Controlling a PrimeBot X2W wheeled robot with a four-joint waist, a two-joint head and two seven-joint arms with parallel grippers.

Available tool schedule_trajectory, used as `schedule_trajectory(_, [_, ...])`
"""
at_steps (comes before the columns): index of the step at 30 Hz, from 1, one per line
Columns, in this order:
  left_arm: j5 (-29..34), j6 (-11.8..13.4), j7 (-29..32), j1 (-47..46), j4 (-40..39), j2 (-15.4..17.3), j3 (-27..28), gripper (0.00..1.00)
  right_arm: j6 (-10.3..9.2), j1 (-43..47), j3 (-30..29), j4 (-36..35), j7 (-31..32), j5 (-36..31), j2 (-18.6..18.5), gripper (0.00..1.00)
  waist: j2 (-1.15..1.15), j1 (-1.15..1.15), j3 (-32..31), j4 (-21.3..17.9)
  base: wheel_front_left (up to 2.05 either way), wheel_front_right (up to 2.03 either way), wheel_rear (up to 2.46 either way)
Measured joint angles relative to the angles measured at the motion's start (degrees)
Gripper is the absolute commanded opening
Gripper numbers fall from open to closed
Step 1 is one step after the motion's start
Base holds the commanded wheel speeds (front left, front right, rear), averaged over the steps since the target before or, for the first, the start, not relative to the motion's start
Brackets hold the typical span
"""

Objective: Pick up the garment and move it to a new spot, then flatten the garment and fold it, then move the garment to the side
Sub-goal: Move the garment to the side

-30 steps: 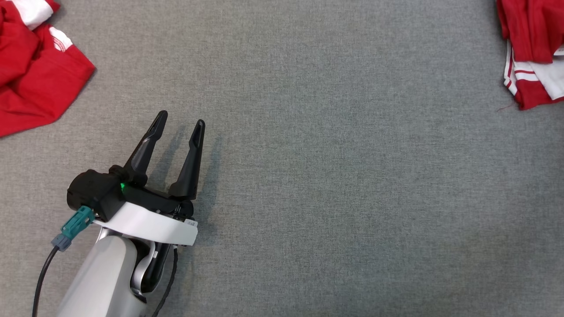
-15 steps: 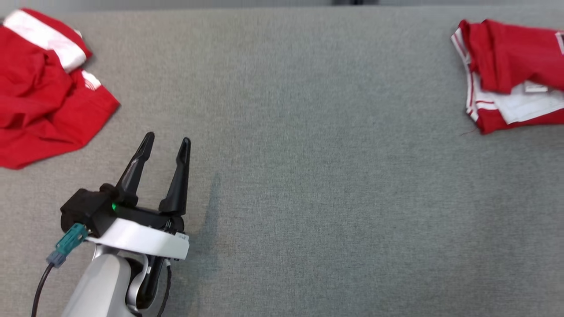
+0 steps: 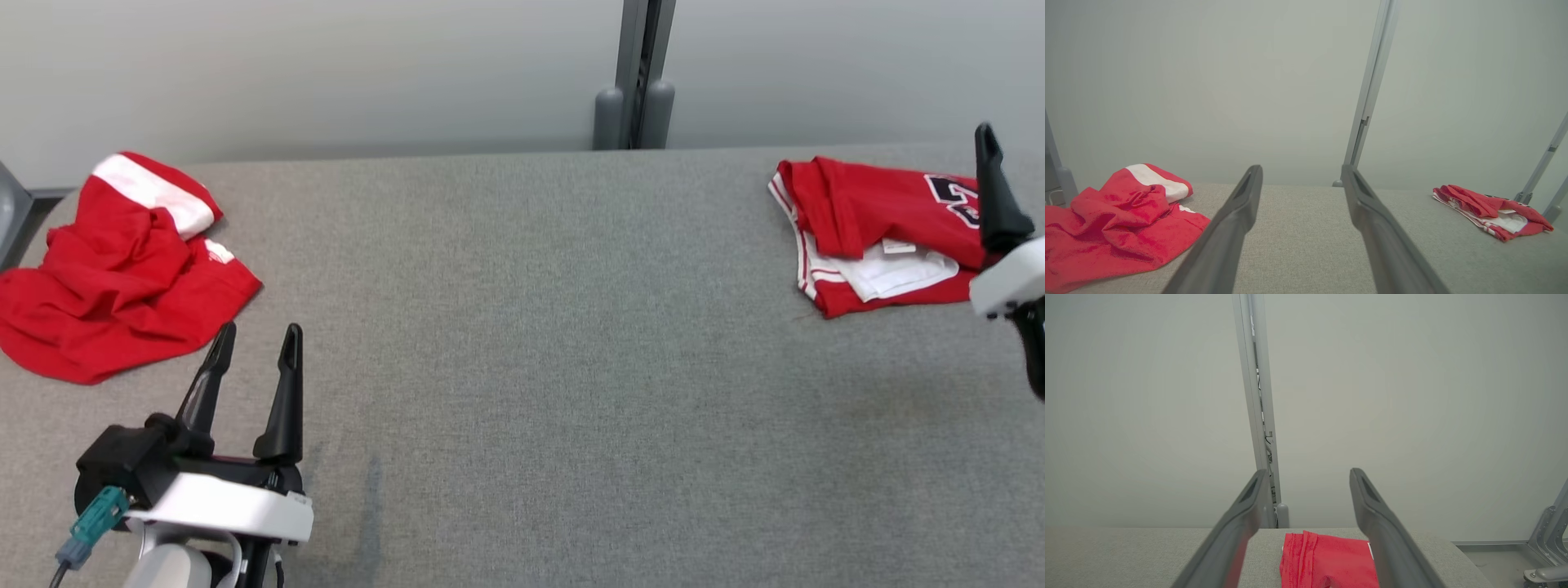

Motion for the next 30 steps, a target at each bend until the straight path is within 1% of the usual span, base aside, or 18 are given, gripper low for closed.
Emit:
schedule_trajectory(6, [-0.11, 1.10, 0.08, 3.21, -1.15, -0.03, 0.23, 1.00, -0.01, 9.79, -1.76, -8.18, 0.00, 1.10, 1.97, 1.00, 0.00, 0.00, -3.90, 0.09, 0.00, 0.00, 0.00])
schedule_trajectory(10, [-0.31, 1.98, 0.33, 4.91, -2.00, -0.14, 0.53, 1.00, -0.01, 17.15, -3.04, -14.05, 0.01, -0.11, 3.96, 1.00, 0.00, 0.00, -5.64, 0.22, 0.00, 0.00, 0.00])
schedule_trajectory(13, [-0.65, 2.29, 0.32, 6.06, -2.19, -0.14, 0.92, 1.00, -0.01, 22.42, -5.04, -18.70, 0.00, -1.48, 6.03, 1.00, 0.00, 0.00, -6.29, 0.26, 0.00, 0.00, 0.00])
schedule_trajectory(18, [-0.80, 2.92, 0.24, 7.46, -1.88, -0.85, 1.56, 1.00, 0.00, 30.44, -8.64, -26.26, 0.00, -2.16, 10.90, 1.00, 0.00, 0.00, -6.65, 0.13, 0.00, 0.00, 0.00])
schedule_trajectory(25, [0.98, 3.96, 0.14, 8.86, -1.72, -2.70, 2.21, 1.00, -0.01, 37.85, -11.12, -30.84, 0.00, -6.06, 14.11, 1.00, 0.00, 0.00, -6.54, -0.28, 0.00, 0.00, 0.00])
schedule_trajectory(30, [2.64, 3.65, 0.04, 8.94, -1.63, -3.31, 3.44, 1.00, -0.01, 39.67, -11.06, -33.72, 0.00, -9.83, 15.63, 1.00, 0.00, 0.00, -6.14, -0.54, 0.00, 0.00, 0.00])
